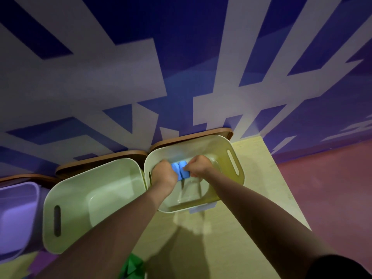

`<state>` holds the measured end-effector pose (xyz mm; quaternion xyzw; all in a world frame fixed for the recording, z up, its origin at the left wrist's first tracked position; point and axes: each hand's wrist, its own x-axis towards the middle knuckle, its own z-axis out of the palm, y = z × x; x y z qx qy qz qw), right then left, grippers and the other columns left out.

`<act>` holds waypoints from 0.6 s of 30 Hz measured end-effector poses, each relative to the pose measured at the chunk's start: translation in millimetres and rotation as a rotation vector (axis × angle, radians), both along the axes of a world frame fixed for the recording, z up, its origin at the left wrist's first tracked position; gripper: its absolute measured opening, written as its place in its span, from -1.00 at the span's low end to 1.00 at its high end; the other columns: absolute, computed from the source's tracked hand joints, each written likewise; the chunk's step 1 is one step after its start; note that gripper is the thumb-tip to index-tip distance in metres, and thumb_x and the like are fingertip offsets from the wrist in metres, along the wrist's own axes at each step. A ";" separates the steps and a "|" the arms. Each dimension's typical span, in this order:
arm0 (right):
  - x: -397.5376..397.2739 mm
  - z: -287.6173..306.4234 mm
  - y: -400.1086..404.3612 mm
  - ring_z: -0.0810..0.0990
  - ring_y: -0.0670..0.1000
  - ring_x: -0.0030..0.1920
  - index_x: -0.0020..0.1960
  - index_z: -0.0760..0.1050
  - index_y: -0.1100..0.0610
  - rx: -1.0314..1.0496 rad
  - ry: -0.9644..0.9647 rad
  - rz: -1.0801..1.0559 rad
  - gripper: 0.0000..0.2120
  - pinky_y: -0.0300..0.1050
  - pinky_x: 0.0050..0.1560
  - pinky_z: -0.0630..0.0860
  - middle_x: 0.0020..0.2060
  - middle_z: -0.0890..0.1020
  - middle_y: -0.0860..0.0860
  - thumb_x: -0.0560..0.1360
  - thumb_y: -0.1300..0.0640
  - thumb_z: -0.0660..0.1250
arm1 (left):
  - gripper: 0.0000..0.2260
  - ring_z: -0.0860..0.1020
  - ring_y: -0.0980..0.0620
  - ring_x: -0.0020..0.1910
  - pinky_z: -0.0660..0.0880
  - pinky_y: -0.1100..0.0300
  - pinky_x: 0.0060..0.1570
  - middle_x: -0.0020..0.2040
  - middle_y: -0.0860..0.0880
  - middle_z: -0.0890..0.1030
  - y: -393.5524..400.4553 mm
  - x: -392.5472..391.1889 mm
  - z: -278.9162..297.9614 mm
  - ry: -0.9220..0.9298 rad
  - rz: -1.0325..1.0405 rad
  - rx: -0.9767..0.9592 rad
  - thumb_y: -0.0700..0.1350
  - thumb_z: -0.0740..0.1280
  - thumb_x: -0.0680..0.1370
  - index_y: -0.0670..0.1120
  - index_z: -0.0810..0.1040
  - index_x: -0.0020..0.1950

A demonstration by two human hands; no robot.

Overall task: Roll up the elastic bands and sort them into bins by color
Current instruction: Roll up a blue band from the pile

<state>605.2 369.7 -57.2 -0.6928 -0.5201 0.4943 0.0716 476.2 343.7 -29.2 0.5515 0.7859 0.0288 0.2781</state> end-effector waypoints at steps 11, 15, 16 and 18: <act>8.7 9.6 2.2 0.46 -0.01 -0.41 -0.40 0.49 0.18 -0.066 -0.049 -0.019 -0.78 -0.20 -0.26 0.44 -0.47 0.54 0.06 0.42 0.16 0.33 | -0.81 0.52 -0.13 0.07 0.29 0.22 -0.14 0.07 -0.17 0.59 -4.3 0.0 13.8 -0.069 -0.036 0.038 -0.28 0.22 0.53 -0.20 0.52 0.11; 11.4 22.0 4.5 0.47 -0.05 -0.44 -0.39 0.43 0.16 -0.091 -0.103 0.003 -0.75 -0.27 -0.38 0.40 -0.60 0.51 -0.03 0.46 0.16 0.29 | -0.79 0.58 -0.14 -0.02 0.45 0.18 -0.14 0.00 -0.15 0.60 -4.9 -0.5 21.3 -0.150 -0.025 0.017 -0.28 0.21 0.51 -0.15 0.52 0.10; 11.7 26.5 4.6 0.46 -0.08 -0.48 -0.40 0.41 0.15 -0.097 -0.130 0.025 -0.73 -0.30 -0.44 0.36 -0.67 0.48 -0.06 0.47 0.15 0.28 | -0.81 0.61 -0.16 -0.07 0.52 0.16 -0.17 -0.03 -0.15 0.61 -6.0 0.3 23.9 -0.175 -0.028 0.001 -0.27 0.20 0.51 -0.13 0.51 0.08; 11.7 37.1 2.8 0.46 -0.10 -0.50 -0.39 0.40 0.13 -0.093 -0.181 0.070 -0.73 -0.31 -0.52 0.30 -0.65 0.49 -0.04 0.48 0.13 0.26 | -0.86 0.64 -0.14 -0.24 0.49 0.25 -0.42 -0.10 -0.12 0.60 -9.9 3.5 32.8 -0.240 -0.029 -0.036 -0.25 0.19 0.54 -0.10 0.50 0.03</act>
